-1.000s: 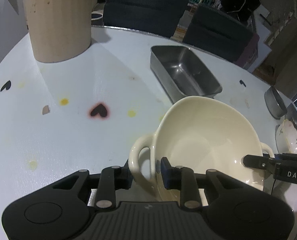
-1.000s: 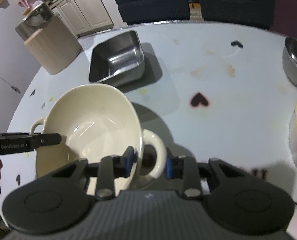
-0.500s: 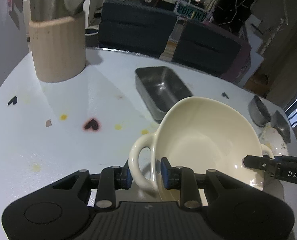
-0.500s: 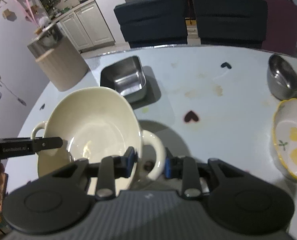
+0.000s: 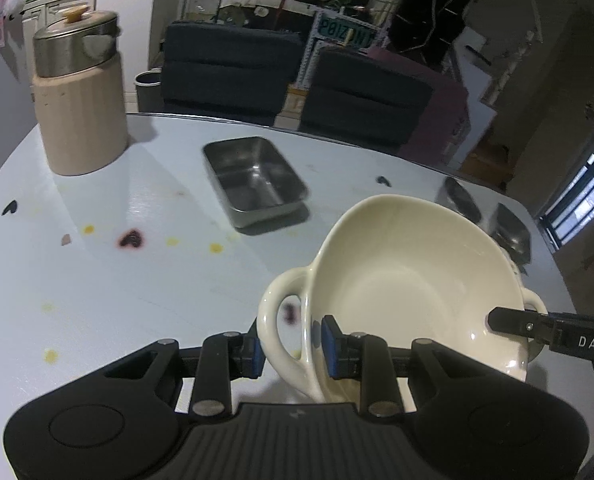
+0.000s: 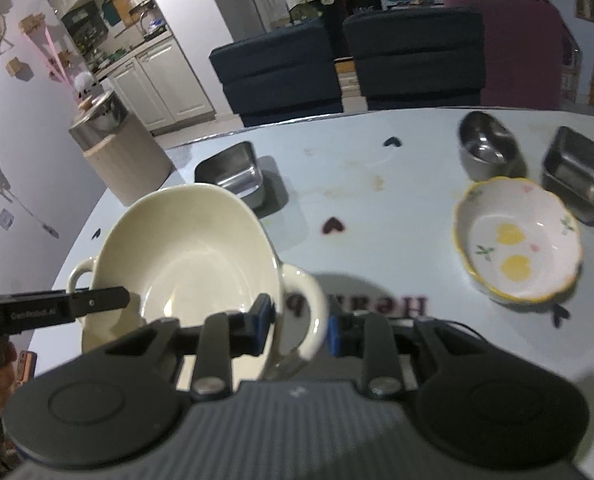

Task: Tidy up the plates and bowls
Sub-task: 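Carry the cream bowl with both tools toward the yellow-rimmed lemon bowl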

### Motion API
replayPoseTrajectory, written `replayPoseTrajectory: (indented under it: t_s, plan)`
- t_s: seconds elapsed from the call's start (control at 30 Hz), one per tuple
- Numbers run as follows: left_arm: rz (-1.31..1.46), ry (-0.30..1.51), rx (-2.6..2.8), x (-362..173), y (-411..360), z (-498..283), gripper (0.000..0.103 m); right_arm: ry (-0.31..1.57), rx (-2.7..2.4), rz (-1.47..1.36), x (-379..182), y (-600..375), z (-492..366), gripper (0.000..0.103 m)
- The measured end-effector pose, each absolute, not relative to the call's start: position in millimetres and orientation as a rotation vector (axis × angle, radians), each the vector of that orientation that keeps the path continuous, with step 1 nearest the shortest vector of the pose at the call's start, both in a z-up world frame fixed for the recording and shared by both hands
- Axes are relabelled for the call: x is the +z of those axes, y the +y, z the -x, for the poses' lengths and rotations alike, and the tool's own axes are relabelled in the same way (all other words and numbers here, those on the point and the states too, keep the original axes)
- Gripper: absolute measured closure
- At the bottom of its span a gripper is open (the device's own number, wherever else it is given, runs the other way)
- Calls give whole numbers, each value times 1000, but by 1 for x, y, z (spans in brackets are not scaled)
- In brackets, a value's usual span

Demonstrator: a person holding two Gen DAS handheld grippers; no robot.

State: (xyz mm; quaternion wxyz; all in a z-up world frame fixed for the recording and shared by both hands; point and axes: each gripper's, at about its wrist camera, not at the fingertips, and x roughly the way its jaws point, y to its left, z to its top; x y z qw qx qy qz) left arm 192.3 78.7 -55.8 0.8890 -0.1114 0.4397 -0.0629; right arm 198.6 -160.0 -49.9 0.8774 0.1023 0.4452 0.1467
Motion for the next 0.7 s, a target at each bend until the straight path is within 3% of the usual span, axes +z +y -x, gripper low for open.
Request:
replayPoseTrajectory:
  t_s: [0.7]
  plan:
    - [192, 985, -261, -84, -24, -184, 73, 948, 172, -261, -64, -263, -136, 71]
